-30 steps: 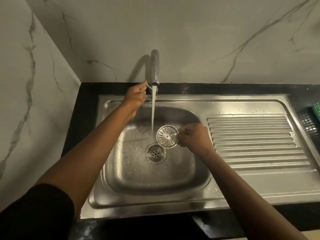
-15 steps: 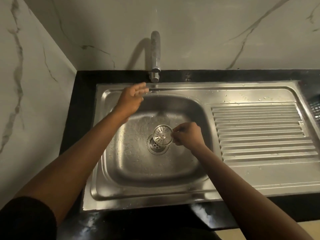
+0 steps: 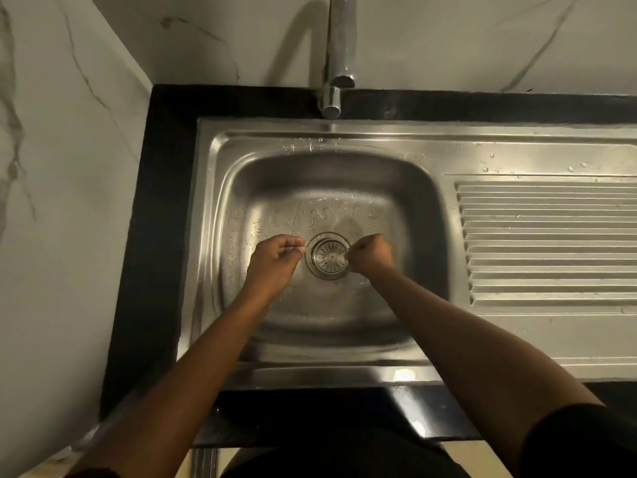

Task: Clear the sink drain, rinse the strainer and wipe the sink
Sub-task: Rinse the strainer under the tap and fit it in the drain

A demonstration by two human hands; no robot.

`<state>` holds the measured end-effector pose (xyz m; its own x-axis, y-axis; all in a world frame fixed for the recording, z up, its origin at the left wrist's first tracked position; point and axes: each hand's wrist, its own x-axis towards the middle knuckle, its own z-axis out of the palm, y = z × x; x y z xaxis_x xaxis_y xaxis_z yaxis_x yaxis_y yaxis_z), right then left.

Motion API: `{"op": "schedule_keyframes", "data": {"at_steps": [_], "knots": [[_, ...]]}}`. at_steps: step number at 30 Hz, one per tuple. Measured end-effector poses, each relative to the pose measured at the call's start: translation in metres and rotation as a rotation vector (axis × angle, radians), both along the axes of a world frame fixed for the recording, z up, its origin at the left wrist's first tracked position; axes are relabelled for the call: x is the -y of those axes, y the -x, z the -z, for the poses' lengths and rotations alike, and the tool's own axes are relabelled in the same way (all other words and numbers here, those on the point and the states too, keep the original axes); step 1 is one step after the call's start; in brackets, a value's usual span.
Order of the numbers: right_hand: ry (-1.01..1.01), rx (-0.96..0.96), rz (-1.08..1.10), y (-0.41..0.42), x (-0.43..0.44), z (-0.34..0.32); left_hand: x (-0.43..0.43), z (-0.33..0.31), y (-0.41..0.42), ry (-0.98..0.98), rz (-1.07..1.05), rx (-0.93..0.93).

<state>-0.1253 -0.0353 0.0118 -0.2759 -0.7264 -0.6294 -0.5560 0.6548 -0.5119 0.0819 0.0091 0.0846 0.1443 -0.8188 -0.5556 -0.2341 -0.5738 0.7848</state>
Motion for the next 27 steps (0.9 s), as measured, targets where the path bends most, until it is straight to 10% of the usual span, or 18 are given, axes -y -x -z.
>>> {"op": "schedule_keyframes", "data": {"at_steps": [27], "knots": [[0.038,-0.156,-0.139,-0.006,-0.011,0.022,-0.026,-0.009,-0.003,-0.002,-0.017,-0.04]]}}
